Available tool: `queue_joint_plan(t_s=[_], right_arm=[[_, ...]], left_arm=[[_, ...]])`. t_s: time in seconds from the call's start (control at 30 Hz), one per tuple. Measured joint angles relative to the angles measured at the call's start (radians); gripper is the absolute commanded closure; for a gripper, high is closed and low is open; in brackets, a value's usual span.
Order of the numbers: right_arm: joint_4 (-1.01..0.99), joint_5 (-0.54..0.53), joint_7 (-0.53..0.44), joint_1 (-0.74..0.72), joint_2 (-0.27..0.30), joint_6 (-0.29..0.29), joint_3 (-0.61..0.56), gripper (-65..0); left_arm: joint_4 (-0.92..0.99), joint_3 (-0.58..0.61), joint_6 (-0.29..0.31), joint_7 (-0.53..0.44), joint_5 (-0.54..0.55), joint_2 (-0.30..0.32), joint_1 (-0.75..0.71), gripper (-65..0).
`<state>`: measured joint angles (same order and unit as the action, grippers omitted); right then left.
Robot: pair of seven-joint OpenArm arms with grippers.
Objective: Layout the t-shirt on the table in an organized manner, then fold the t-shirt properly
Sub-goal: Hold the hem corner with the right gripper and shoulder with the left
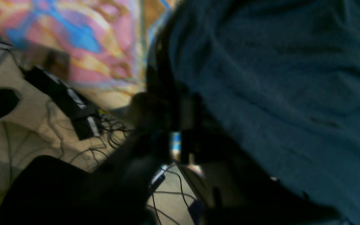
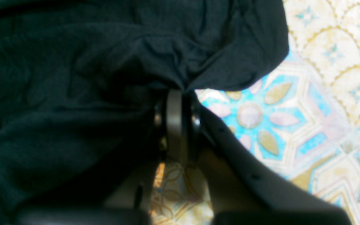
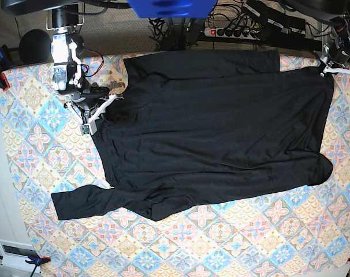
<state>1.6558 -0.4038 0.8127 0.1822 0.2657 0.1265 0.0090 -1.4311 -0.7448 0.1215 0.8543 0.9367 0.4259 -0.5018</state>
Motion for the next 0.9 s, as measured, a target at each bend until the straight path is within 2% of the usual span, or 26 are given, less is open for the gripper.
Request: queue_joint_plan(t_s=[0.13,0.3,0.4,0.47,0.53,0.6,0.7,0.9], right_arm=[[0.026,0.001,0.023,0.004,0.000,0.000,0.000,-2.6],[0.080,0.002,0.023,0.045,0.000,0.000,0.002,-2.6],[0.114,0.000,0.032,0.058,0.000,0.000,0.004,-2.6],[0.139,-0.038,0.011,0.073,0.000,-0.001,0.006,-2.6],[0.154,-0.074,0.014,0.086,0.000,-0.001,0.006,-2.6],[0.159,-0.109,0.024,0.098,-0.002,0.002,0.018,-2.6],[0.165,-0.120,0.018,0.092,0.002,-0.002,0.059,-2.5],[0.167,-0.124,0.023,0.087,-0.001,0.000,0.058,-2.4]], left_arm=[[-0.026,-0.001,-0.007,0.007,-0.004,0.004,-0.005,0.0],[-0.182,-0.009,-0.004,0.010,0.004,0.024,-0.055,0.0],[-0.245,-0.056,0.002,0.041,0.006,0.019,-0.056,0.0],[-0.276,-0.108,0.015,0.074,0.015,0.022,-0.058,0.0],[-0.283,-0.146,0.051,0.081,0.050,0.025,-0.058,0.0],[-0.284,-0.176,0.064,0.090,0.090,0.020,-0.057,0.0],[-0.284,-0.220,0.066,0.090,0.098,0.021,-0.049,0.0],[-0.268,-0.222,0.074,0.091,0.100,0.022,0.036,0.0]])
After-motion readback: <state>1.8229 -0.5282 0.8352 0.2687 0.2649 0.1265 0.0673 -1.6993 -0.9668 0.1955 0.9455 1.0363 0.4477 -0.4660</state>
